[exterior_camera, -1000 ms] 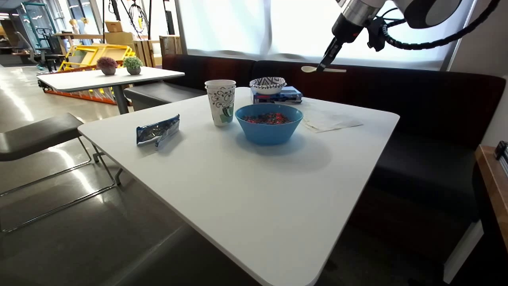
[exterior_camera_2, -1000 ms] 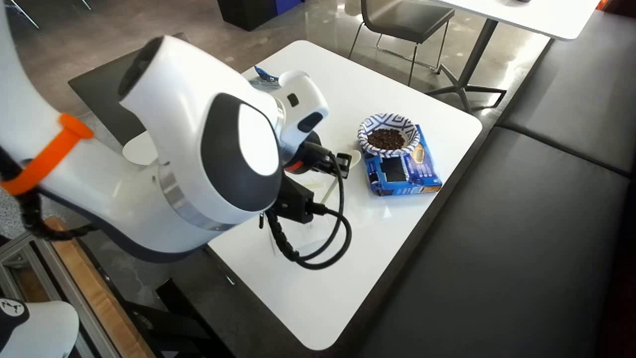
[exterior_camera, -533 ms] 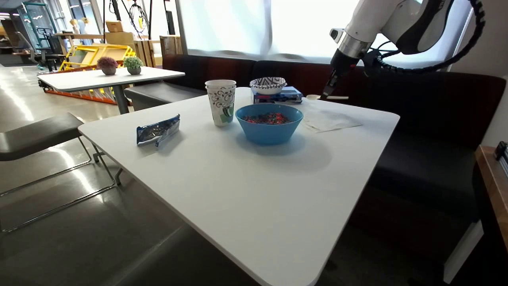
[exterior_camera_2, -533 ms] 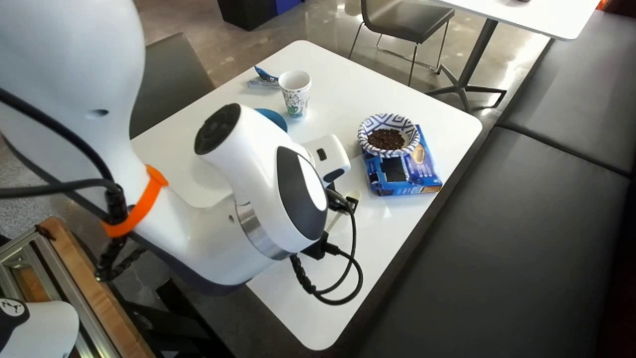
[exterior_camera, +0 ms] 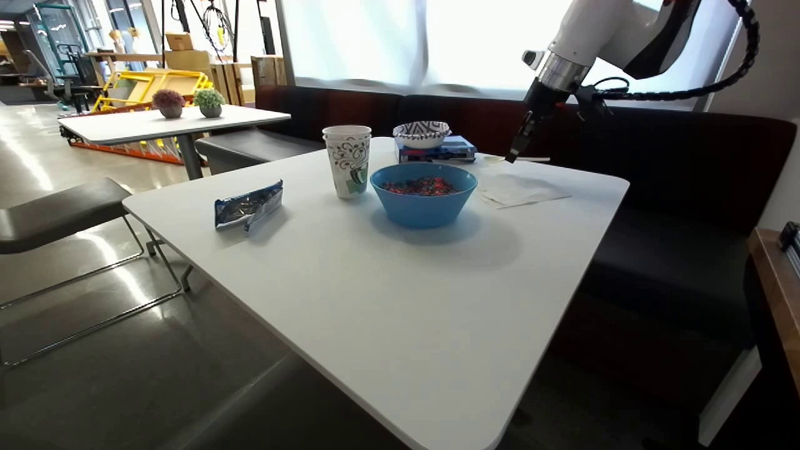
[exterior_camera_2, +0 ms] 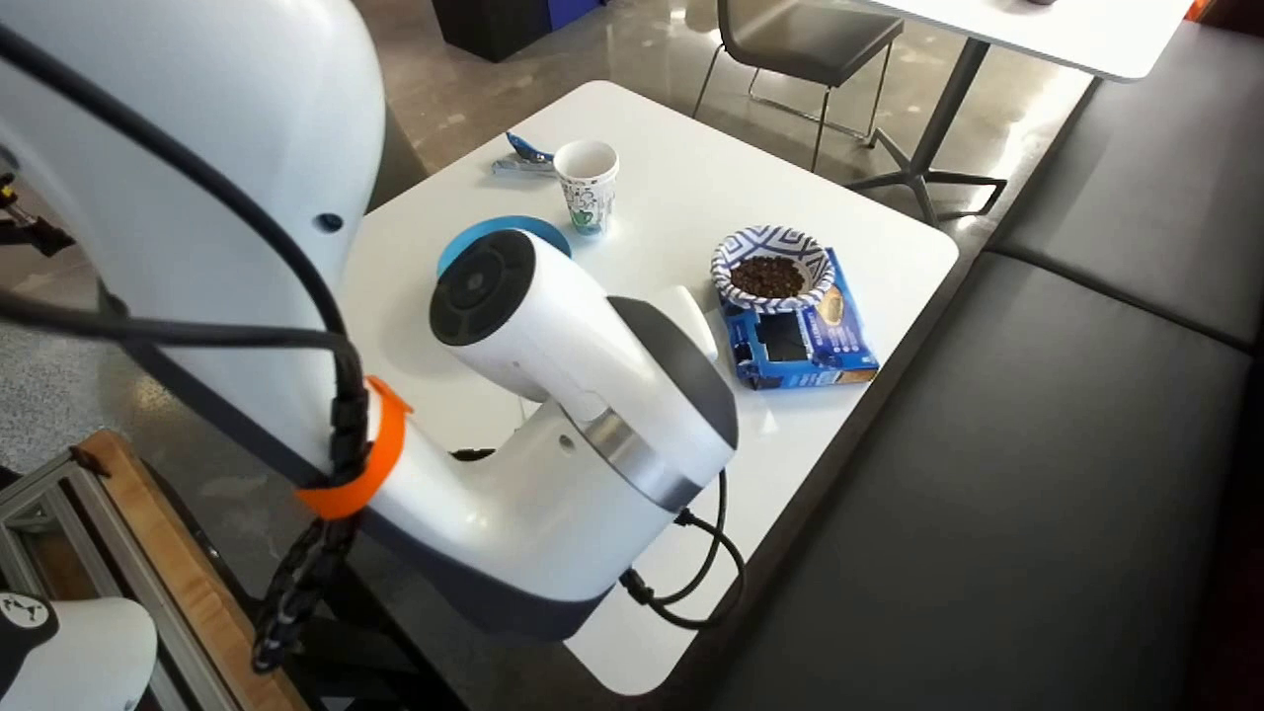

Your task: Use the white spoon to place some cereal from the blue bowl into the coffee cup then put the spoon back on the napkin.

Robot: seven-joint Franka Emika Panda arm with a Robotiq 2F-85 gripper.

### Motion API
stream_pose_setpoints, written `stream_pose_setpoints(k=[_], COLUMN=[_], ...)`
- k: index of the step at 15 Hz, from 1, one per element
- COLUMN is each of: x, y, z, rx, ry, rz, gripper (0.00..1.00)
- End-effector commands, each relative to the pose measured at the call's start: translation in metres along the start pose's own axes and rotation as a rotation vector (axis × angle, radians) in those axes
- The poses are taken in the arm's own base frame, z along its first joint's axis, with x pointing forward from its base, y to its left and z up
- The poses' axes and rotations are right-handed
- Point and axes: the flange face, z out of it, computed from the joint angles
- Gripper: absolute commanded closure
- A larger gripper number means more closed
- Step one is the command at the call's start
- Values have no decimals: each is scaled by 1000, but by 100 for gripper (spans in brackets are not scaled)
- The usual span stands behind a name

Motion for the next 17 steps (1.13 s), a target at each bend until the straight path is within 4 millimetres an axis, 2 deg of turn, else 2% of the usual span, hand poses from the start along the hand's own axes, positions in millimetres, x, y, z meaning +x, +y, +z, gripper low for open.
stream_pose_setpoints(k=[1, 5, 6, 8, 10, 12, 13, 15, 17], x=[17, 24, 20, 8, -2, -13, -6, -6, -7], y=[18, 40, 45, 59, 62, 53, 69, 62, 58], z=[-31, -102, -120, -147, -166, -181, -174, -181, -180], rx=[56, 117, 127, 25, -35, -33, -20, -21, -14], ry=[-10, -61, -113, -189, -256, -317, -275, -291, -292], rz=[-3, -66, -79, -29, 19, 1, -3, -4, -4], gripper=[53, 23, 16, 1, 0, 0, 0, 0, 0])
